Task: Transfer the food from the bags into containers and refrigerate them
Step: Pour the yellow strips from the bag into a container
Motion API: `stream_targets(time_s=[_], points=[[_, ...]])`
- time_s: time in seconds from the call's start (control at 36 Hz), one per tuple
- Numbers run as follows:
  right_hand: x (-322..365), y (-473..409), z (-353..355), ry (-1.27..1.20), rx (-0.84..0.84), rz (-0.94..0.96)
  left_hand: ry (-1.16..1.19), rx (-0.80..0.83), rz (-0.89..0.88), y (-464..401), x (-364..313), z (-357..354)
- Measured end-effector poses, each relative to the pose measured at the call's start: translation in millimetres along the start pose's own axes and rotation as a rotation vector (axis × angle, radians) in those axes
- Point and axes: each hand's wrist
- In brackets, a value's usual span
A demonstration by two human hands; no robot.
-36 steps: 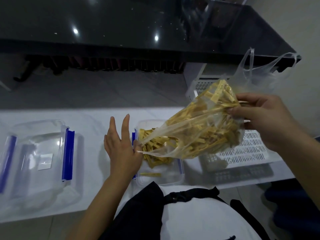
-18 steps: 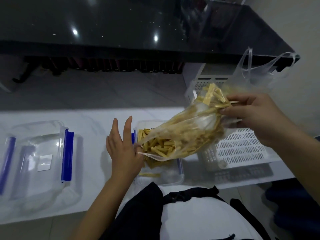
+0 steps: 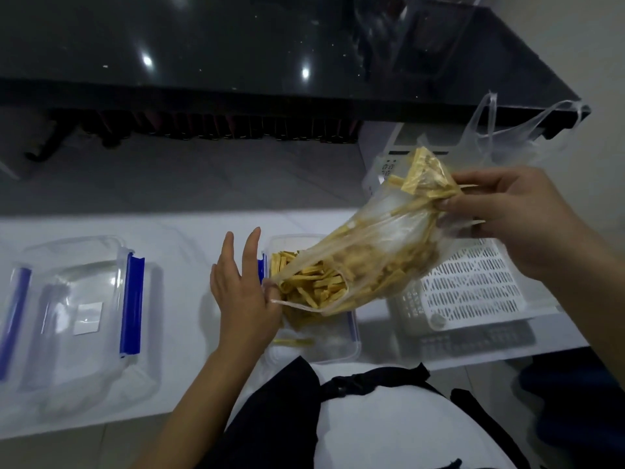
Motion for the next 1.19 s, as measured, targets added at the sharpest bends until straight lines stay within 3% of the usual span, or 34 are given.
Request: stream_targets(time_s=[0.25, 0.5, 0.78, 0.92, 1.06, 1.19], points=[[5.5, -8.0, -5.4, -0.014, 0.007, -0.036, -0.004, 0.029, -0.021, -0.1, -0.8, -2.9], [0.6, -0.7, -49.3, 0.042, 0.150, 0.066, 0.023, 0.072, -0.028, 3.5, 6.2, -2.8], [-16.6, 3.1, -81.8, 0.062, 0.135, 0.079, 0.203, 0.234, -0.097, 13.5, 12.0, 6.9], [-29.0, 9.9, -91.8, 0.147, 0.164, 0.065, 0.232, 0.365, -0.042, 19.2, 22.3, 21.0], [-49.9, 20.5, -106.6, 0.395, 0.334, -0.005, 0.293, 0.426, -0.014, 19.5, 31.0, 32.2], [-50.2, 24.9, -106.4, 0.394, 0.470, -0.033, 0.365, 0.338, 0.083, 5.6, 34.9, 38.2]])
Point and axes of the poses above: each hand's wrist, its own y-axis away from the middle knuckle, its own z-axis out of the back of the hand, x = y × z, and after that the axes turned 1 degree about z, right-handed
